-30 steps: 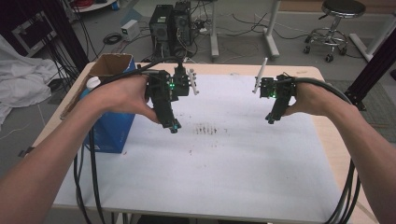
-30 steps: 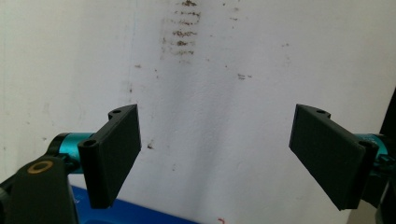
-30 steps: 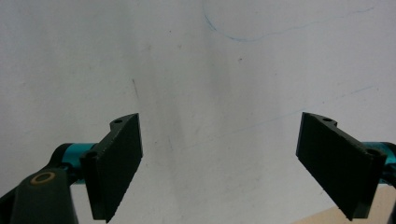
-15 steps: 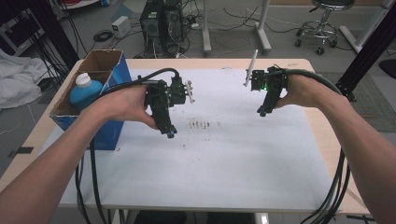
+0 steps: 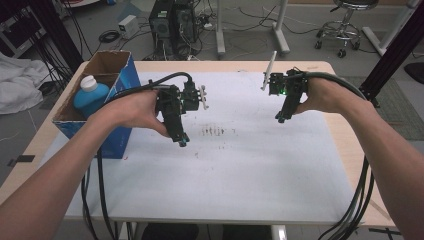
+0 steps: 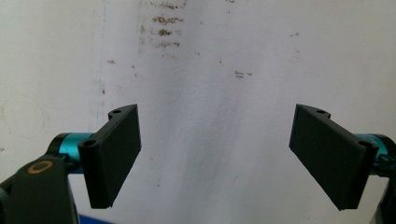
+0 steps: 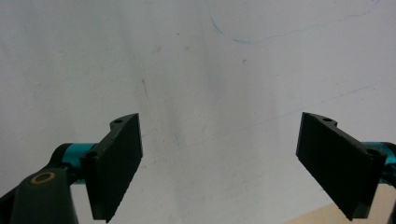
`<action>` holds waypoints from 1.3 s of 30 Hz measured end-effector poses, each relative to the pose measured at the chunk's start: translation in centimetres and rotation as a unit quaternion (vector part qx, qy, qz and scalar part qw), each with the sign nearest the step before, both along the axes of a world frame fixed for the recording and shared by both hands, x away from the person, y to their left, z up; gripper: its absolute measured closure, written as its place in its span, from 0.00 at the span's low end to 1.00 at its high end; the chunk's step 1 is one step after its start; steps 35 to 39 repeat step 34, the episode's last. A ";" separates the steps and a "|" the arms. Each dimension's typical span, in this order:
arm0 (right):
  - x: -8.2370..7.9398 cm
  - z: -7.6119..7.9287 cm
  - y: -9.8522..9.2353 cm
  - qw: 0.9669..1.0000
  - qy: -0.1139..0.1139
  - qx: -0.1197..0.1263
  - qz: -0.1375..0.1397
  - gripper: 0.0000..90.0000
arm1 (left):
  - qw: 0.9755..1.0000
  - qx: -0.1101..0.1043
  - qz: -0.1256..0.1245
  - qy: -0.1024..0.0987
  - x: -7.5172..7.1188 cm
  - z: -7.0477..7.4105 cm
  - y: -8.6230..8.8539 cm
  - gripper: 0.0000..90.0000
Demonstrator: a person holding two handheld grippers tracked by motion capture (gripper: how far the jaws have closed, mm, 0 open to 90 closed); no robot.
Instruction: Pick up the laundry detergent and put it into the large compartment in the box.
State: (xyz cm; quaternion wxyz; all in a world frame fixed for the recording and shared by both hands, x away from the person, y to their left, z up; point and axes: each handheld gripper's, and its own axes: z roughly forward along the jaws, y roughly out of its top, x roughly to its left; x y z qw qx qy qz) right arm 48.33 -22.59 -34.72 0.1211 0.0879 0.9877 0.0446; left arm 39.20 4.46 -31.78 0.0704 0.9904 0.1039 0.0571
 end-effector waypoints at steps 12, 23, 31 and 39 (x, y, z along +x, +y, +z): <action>-0.2 0.3 -0.1 1.000 -0.002 0.001 -0.001 0.15 | 1.000 -0.003 0.001 -0.001 -0.3 0.1 0.0 0.19; -0.4 0.4 -0.3 1.000 -0.005 -0.001 -0.002 0.15 | 1.000 -0.002 -0.002 0.000 -0.5 0.2 0.0 0.19; -0.5 0.5 -0.1 1.000 -0.004 -0.002 -0.001 0.15 | 1.000 -0.003 -0.001 0.000 -0.7 0.2 -0.1 0.19; -0.5 0.5 -0.1 1.000 -0.005 -0.001 -0.001 0.15 | 1.000 -0.001 -0.003 0.000 -0.7 0.2 -0.1 0.19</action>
